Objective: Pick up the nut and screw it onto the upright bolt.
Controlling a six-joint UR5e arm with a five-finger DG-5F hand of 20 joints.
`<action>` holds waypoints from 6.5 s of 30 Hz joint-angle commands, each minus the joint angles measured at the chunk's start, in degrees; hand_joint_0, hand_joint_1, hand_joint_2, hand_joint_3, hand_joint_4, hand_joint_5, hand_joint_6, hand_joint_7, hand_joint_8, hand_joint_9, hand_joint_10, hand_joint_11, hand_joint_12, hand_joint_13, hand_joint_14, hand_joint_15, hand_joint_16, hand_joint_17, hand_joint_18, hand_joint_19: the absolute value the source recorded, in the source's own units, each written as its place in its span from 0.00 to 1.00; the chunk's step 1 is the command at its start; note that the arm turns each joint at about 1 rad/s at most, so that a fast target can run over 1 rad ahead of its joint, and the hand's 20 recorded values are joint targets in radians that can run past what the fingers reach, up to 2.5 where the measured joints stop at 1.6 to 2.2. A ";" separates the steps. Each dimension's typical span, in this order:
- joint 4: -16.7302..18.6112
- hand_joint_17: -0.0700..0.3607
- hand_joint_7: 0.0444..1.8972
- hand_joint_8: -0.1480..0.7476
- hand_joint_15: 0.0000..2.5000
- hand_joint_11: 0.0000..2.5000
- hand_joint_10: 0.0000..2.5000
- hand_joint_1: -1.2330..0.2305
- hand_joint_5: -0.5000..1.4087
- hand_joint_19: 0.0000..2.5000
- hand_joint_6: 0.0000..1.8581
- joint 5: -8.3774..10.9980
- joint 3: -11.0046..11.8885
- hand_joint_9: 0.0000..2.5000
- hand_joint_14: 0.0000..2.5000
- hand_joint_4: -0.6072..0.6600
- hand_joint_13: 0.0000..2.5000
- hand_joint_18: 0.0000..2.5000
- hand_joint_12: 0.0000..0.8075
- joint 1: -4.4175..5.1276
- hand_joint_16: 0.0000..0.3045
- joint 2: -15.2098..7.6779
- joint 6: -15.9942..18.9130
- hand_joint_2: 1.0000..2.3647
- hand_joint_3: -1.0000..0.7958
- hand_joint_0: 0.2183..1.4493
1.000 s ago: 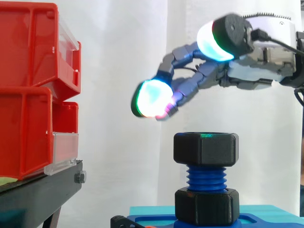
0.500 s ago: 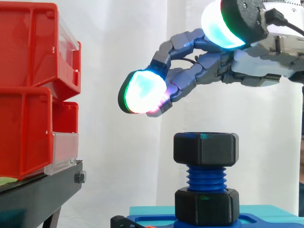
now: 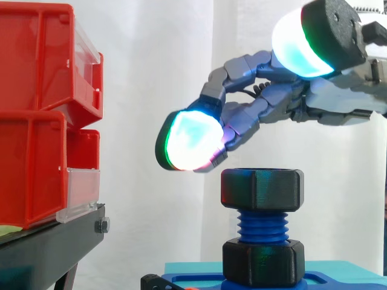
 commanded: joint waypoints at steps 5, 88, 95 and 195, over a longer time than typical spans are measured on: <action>0.60 0.35 0.43 0.44 0.00 0.00 0.00 0.80 0.22 0.00 0.27 -0.03 -1.16 0.23 0.00 0.66 0.14 0.04 0.38 0.30 0.12 0.00 0.00 0.00 0.28 0.23; 0.95 0.29 0.49 0.47 0.00 0.00 0.00 0.78 0.23 0.00 0.27 -7.42 0.25 0.37 0.00 0.69 0.25 0.14 0.31 -6.65 0.08 0.00 -1.32 0.00 0.28 0.25; 8.16 0.32 0.33 0.43 0.00 0.00 0.00 0.81 0.19 0.00 0.27 -7.50 0.25 0.30 0.00 0.64 0.20 0.10 0.34 -6.29 0.10 -2.38 -0.53 0.00 0.28 0.24; 3.59 0.32 0.58 0.47 0.00 0.00 0.00 0.74 0.24 0.00 0.27 -11.02 3.15 0.37 0.00 0.69 0.27 0.18 0.31 -7.88 0.10 -3.17 2.64 0.00 0.28 0.25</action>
